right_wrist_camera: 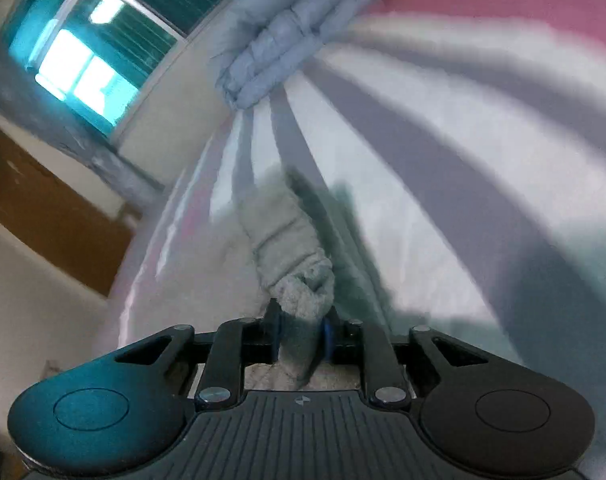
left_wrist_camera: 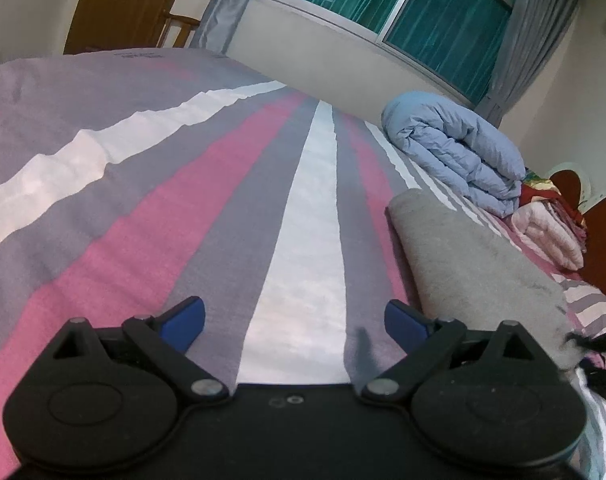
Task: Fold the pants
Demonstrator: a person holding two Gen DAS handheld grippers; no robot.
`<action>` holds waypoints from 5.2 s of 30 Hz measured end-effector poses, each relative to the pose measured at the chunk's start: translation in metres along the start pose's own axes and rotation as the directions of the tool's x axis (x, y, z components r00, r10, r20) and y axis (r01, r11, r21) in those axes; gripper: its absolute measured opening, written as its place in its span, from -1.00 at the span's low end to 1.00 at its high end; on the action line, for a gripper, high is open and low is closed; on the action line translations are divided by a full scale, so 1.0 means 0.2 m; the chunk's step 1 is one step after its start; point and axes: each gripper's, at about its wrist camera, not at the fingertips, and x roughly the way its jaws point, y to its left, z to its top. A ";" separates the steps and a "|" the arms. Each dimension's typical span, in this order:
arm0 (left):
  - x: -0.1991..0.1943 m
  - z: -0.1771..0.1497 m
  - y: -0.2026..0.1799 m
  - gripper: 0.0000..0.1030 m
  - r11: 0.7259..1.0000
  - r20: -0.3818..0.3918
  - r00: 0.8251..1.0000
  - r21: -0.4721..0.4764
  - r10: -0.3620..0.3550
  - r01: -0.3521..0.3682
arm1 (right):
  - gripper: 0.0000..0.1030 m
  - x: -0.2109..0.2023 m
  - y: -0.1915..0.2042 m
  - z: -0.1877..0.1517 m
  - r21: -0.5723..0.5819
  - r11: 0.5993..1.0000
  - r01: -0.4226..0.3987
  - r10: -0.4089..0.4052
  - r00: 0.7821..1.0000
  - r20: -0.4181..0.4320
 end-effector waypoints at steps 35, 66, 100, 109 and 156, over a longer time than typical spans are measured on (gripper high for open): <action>0.55 0.22 -0.27 0.71 0.928 -0.322 0.883 0.034 -0.342 0.371 | 0.47 -0.05 -0.13 0.17 -0.145 0.986 -0.084 0.078 0.996 -0.044; 1.08 0.84 -0.31 -0.69 0.740 -0.231 0.705 -0.145 -0.671 0.656 | -0.02 0.52 0.28 0.76 -0.221 0.902 -0.370 0.333 0.924 -0.188; 1.61 0.69 -0.23 -0.23 0.873 -0.301 0.837 0.028 -0.457 0.487 | 0.13 1.31 -0.01 0.88 -0.184 0.959 -0.216 0.168 0.955 -0.244; 1.63 0.69 -0.21 -0.29 0.867 -0.302 0.824 -0.013 -0.479 0.499 | 0.14 1.32 -0.03 0.90 -0.186 0.956 -0.225 0.177 0.953 -0.244; 1.71 0.89 -0.26 0.65 0.957 -0.214 0.949 0.119 -0.234 0.263 | 0.46 1.56 0.22 1.11 -0.365 0.931 0.015 -0.079 0.984 -0.161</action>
